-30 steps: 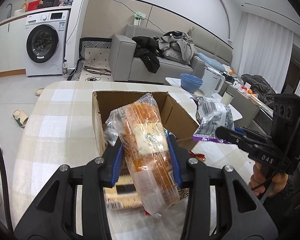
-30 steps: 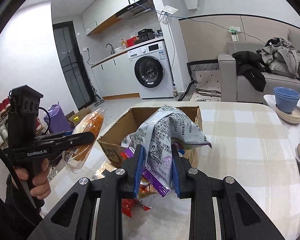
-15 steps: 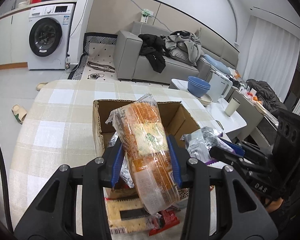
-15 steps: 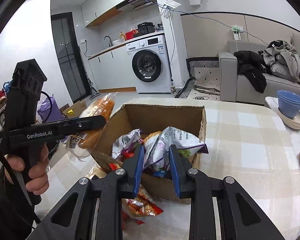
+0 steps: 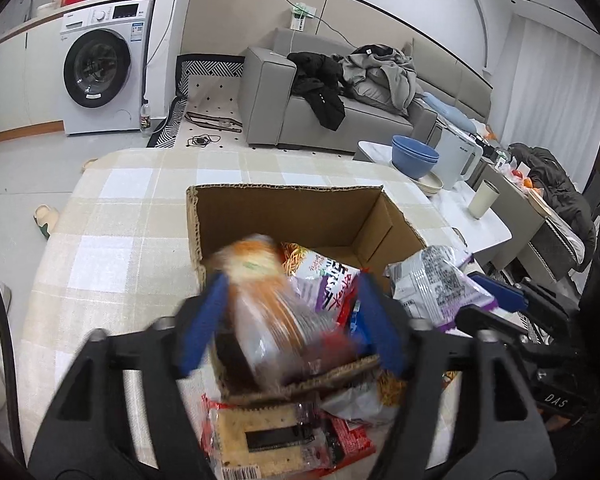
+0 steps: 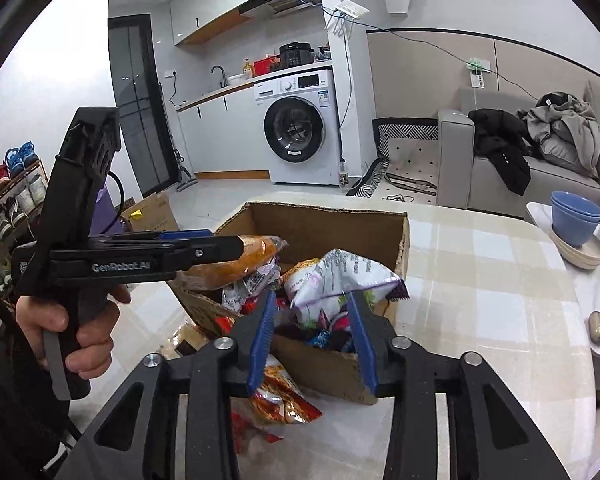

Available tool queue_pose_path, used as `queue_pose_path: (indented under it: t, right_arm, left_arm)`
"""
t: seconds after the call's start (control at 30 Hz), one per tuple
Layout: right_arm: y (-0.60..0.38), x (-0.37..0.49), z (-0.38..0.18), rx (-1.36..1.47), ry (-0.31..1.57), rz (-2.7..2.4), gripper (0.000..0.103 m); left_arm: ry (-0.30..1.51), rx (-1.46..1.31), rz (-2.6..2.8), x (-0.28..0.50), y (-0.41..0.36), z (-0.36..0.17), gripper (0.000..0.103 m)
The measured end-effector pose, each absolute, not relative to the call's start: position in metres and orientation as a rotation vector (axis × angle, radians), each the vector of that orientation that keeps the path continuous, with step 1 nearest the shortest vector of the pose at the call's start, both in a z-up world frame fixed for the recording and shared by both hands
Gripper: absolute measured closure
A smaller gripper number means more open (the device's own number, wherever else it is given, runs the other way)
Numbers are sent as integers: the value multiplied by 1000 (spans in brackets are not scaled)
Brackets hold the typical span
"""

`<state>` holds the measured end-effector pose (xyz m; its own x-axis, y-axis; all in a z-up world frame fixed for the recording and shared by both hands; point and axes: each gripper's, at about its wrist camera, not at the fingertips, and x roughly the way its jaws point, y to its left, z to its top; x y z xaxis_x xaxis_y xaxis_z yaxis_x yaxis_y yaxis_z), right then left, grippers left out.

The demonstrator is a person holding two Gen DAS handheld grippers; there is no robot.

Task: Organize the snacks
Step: 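Open the left gripper dropping the pastry pack into the box while the right releases the white-purple bag, then move the left gripper to the cracker pack while the right gripper approaches the orange stick-snack bag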

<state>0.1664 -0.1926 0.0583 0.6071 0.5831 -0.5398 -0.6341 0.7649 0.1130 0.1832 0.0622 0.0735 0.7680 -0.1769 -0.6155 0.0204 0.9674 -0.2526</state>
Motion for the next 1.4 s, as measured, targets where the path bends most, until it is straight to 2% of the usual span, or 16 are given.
queue_pose_path:
  t: [0.03,0.1,0.13,0.17,0.2,0.23,0.37,0.73,1.4]
  right_arm:
    - [-195,165,58,-89,590,702,54]
    - [-204,161,56,-70,590,696,50]
    - [-207,160,55,-62,593,691,43]
    - [-209,158,55,-53,596,690,29]
    - [-215,156,53,-30,598,696,22]
    - [-217,155,53,-17,597,702,15]
    - [-225,145,46,-4,604,701,7]
    - [-218,136,31,27,690,708,5]
    - [-182,141,0,-10,812,671,5]
  left_arm:
    - [686,-230,-103,179,61,73,21]
    - [676,-215,-98,172,60,74,19]
    - [673,-209,-100,167,59,73,18]
    - [671,-208,-102,160,59,73,12]
    - [671,-206,-100,156,59,72,0]
    - [666,-206,-93,150,58,71,1]
    - [659,-214,-105,123,58,62,1]
    - [679,-181,-63,70,52,32,1]
    - [770,-106,-28,77,66,8,1]
